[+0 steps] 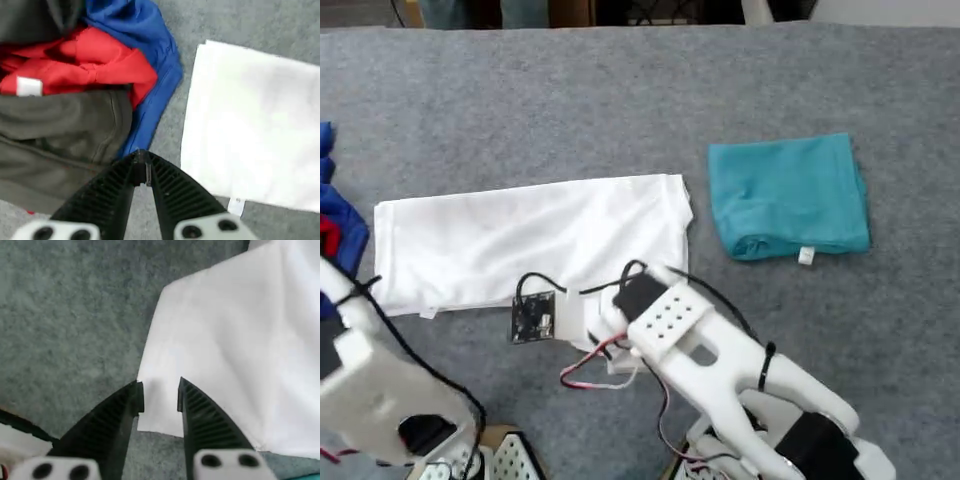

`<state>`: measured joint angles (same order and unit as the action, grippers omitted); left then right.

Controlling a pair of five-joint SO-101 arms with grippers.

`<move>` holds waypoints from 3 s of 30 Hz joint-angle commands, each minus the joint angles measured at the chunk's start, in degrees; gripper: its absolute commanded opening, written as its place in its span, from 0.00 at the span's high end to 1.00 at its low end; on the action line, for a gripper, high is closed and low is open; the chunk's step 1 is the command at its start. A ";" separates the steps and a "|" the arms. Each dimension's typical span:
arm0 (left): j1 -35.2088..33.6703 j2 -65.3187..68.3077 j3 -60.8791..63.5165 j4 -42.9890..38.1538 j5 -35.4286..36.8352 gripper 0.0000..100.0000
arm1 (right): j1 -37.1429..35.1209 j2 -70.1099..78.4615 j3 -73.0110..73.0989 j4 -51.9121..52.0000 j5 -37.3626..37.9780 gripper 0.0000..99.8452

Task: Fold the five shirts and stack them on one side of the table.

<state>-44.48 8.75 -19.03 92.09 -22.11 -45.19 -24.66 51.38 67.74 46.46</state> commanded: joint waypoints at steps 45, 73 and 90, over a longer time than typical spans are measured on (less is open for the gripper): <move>-8.04 -18.11 35.38 -23.47 -1.85 0.97 | 2.81 24.22 -4.26 -9.23 -8.35 0.99; -7.69 -18.20 35.47 -23.47 0.00 0.97 | 14.07 38.37 -54.90 17.76 13.89 0.99; -7.52 -18.20 35.56 -23.74 0.00 0.97 | 14.07 54.55 -74.24 17.49 20.57 0.99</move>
<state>-52.13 -8.92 19.21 68.18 -22.46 -31.74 29.49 -17.98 85.32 66.59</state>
